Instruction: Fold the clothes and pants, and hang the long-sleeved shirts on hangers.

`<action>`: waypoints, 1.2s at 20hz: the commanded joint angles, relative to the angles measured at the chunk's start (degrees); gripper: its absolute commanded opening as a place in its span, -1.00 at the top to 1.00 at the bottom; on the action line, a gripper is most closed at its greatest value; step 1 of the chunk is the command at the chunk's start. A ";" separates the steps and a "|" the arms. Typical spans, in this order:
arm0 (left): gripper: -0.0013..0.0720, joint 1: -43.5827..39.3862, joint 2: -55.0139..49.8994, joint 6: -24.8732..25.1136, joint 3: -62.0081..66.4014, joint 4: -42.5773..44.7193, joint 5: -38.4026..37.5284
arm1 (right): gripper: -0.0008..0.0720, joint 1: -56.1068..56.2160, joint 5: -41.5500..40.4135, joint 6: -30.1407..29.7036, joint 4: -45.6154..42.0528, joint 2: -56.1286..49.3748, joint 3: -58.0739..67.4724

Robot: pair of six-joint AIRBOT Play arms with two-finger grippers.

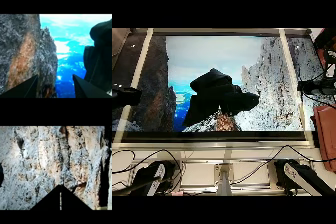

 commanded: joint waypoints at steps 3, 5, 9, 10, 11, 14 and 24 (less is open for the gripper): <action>-0.32 0.07 0.04 0.02 0.04 0.02 0.02 | 0.86 0.07 0.00 0.02 0.00 -0.02 0.04; -0.32 0.07 0.04 0.02 0.04 0.02 0.02 | 0.86 0.07 0.00 0.02 0.00 -0.02 0.04; -0.32 0.07 0.04 0.02 0.04 0.02 0.00 | 0.86 0.07 0.00 0.02 0.00 -0.02 0.04; -0.32 0.07 0.04 0.02 0.04 0.02 0.02 | 0.86 0.07 -0.09 0.02 0.02 -0.02 0.04; -0.32 0.07 0.04 0.02 0.04 0.02 0.02 | 0.86 0.07 -0.35 0.02 0.04 -0.04 0.04; -0.32 0.07 0.04 0.00 0.04 0.00 0.02 | 0.86 0.07 -1.86 0.02 0.04 -0.02 0.04; -0.33 -0.04 0.02 0.02 -1.14 -15.52 -4.85 | 0.86 4.24 13.79 -12.15 27.17 0.85 -3.19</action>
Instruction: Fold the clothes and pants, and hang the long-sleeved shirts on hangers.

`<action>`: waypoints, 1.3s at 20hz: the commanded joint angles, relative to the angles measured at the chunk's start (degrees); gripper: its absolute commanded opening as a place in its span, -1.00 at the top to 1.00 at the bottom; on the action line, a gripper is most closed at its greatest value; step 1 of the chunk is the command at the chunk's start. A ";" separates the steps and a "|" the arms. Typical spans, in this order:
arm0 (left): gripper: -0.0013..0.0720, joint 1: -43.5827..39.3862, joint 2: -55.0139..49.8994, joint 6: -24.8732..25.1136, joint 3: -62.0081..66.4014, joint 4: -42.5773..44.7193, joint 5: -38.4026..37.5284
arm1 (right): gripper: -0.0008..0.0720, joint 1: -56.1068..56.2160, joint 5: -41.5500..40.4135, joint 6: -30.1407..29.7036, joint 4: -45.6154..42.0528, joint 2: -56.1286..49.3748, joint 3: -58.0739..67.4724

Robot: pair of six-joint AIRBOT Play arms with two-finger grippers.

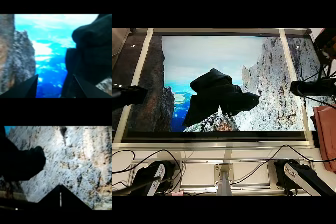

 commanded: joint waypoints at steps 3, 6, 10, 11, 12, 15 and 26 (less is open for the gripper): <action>-0.32 0.00 0.11 -0.02 -5.62 -6.25 -5.73 | 0.86 8.76 3.82 -11.30 9.22 0.13 -11.13; -0.32 0.00 0.00 -3.34 -12.09 -6.29 -4.87 | 0.85 14.62 -7.67 -12.37 8.76 0.11 -19.98; -0.33 0.00 0.02 -4.50 -18.91 -7.43 -4.85 | 0.12 17.66 -25.29 -10.34 8.92 -1.05 -23.85; -0.33 0.00 0.02 -4.48 -19.67 -7.41 -4.85 | 0.09 17.66 -26.34 -9.68 9.07 -2.38 -23.85; -0.34 0.00 0.02 -4.48 -20.11 -7.41 -4.85 | 0.07 17.66 -26.32 -9.05 10.08 -4.48 -23.87; -0.38 0.00 0.02 -4.55 -20.26 -7.91 -4.02 | -0.01 17.66 -25.83 -11.02 19.71 -12.87 -23.85; -0.38 0.00 0.02 -4.52 -20.26 -13.81 3.32 | -0.71 17.66 -34.67 -16.22 38.97 -26.80 -16.04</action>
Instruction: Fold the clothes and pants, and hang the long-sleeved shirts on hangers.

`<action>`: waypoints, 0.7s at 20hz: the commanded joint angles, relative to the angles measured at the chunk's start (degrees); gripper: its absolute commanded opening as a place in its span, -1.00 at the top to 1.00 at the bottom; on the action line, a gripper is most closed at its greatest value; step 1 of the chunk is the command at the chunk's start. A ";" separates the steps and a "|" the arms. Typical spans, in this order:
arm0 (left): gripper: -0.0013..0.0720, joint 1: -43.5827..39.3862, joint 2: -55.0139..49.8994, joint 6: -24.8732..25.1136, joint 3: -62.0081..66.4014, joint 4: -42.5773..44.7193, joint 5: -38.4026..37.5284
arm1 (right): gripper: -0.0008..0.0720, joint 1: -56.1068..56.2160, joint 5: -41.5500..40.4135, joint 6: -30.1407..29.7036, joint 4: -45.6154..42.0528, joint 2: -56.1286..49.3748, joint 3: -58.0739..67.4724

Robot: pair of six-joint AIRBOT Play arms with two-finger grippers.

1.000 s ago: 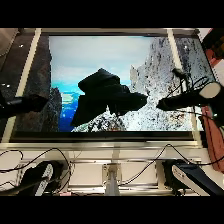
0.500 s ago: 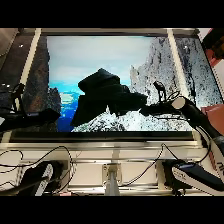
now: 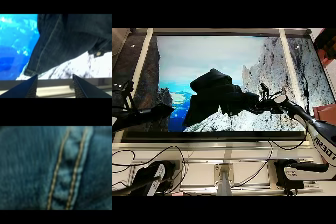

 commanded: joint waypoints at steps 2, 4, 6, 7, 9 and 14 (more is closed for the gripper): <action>-0.38 0.00 -0.02 0.02 -0.02 -0.68 2.47 | -0.67 0.02 -5.22 -1.44 2.97 -2.12 6.23; -0.38 0.00 -0.02 0.02 -0.04 -0.70 3.08 | -0.62 0.02 -4.98 -5.42 2.84 -3.10 10.05; -0.38 0.00 -0.02 0.02 -0.04 -0.70 3.23 | -0.61 0.02 -3.80 -10.95 2.78 -3.23 13.49; -0.38 0.00 -0.02 0.02 -0.07 -0.68 3.28 | -0.54 0.02 -1.97 -13.94 2.71 -3.21 15.26; -0.38 0.00 -0.02 0.02 -0.07 -0.68 3.30 | -0.52 0.02 1.75 -19.93 2.14 -3.21 18.16; -0.38 0.00 -0.02 0.02 -0.07 -0.68 3.34 | -0.52 -0.39 1.16 -20.65 -8.24 -3.21 21.92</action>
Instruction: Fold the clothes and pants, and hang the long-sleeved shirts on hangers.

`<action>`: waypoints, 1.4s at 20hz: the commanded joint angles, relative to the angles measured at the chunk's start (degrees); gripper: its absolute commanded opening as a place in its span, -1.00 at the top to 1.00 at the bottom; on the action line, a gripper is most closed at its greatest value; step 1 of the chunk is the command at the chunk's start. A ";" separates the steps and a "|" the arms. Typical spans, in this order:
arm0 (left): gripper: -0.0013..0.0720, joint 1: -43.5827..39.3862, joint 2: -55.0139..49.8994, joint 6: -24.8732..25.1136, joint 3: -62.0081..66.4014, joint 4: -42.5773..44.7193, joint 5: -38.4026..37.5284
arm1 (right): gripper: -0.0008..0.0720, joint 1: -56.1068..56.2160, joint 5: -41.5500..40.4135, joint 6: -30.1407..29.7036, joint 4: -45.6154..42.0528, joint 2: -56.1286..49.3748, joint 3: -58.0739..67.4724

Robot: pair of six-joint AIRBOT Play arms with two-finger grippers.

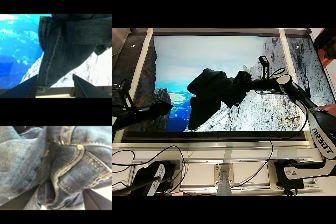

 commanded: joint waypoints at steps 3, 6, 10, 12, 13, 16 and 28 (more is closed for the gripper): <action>-0.38 0.00 -0.02 0.02 -0.02 0.02 0.57 | -0.52 -2.27 -1.25 4.13 -12.94 -0.02 2.08; -0.38 0.00 -0.02 0.02 -0.04 0.02 1.77 | -0.52 -6.27 -3.58 12.48 -13.97 -0.04 2.08; -0.38 0.00 -0.02 0.02 -0.04 0.00 3.02 | -0.52 -10.75 -3.52 19.41 -13.90 -0.68 2.10; -0.38 0.00 -0.02 0.02 -0.04 0.00 3.02 | -0.52 -12.63 -0.90 19.98 -13.73 -2.29 2.32; -0.38 0.00 -0.02 0.02 -0.04 0.02 2.99 | -0.52 -13.64 1.18 20.48 -13.66 -3.50 2.32; -0.38 0.00 -0.02 0.02 -0.04 0.02 3.02 | -0.37 -16.48 8.39 20.74 -9.51 -7.54 2.32; -0.38 0.00 -0.04 0.02 -0.09 0.02 3.02 | 0.83 -16.98 15.93 6.82 0.59 -11.23 2.34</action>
